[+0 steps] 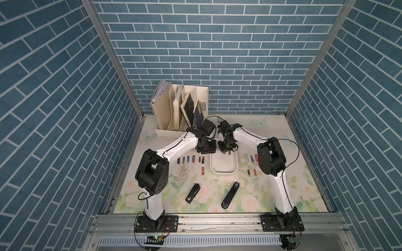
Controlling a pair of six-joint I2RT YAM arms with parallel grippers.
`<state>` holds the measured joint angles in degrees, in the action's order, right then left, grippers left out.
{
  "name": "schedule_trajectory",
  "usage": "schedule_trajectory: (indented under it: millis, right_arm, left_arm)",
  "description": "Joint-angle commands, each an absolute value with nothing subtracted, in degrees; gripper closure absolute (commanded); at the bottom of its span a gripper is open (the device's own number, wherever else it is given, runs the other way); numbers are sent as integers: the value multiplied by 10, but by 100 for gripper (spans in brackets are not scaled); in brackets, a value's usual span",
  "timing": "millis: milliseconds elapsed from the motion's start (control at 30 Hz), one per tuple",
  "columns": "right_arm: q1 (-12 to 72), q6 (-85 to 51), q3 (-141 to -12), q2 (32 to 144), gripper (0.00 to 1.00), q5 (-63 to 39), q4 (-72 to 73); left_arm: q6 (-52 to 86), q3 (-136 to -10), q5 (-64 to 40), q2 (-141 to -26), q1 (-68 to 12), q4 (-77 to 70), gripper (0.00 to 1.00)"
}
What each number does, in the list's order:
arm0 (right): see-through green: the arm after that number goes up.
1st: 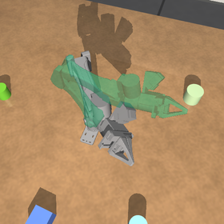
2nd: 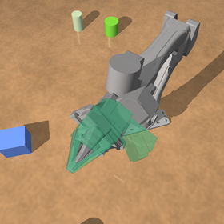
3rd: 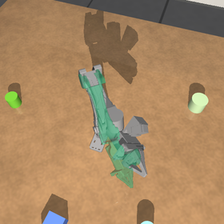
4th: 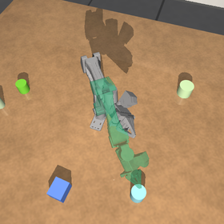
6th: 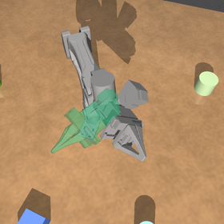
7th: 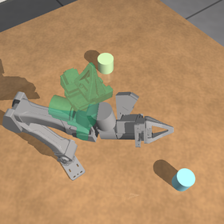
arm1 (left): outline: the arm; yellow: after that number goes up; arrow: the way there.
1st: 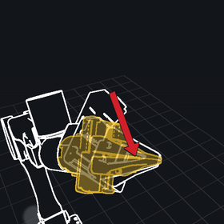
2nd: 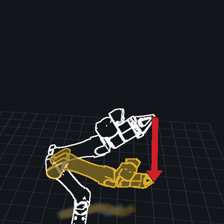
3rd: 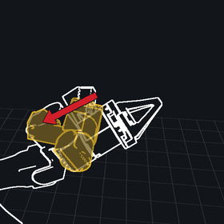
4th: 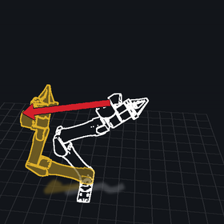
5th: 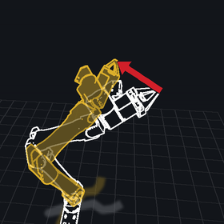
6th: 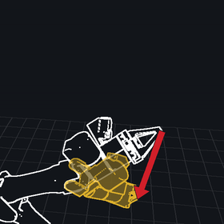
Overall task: Take the batteries out of the storage box
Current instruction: Pick up the battery from the storage box.
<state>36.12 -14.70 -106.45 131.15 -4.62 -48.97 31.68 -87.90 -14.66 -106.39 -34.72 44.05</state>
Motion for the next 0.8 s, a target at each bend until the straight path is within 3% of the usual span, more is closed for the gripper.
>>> schedule_trajectory:
  millis: [0, 767]
  right_arm:
    - [366, -140, -1064, 1334, 83, -28, -517]
    - [364, -182, -1053, 1197, 86, -72, -560]
  left_arm:
    - [308, -865, -145, -1054, -342, 441, 63]
    - [283, -864, -174, -1059, -314, 412, 63]
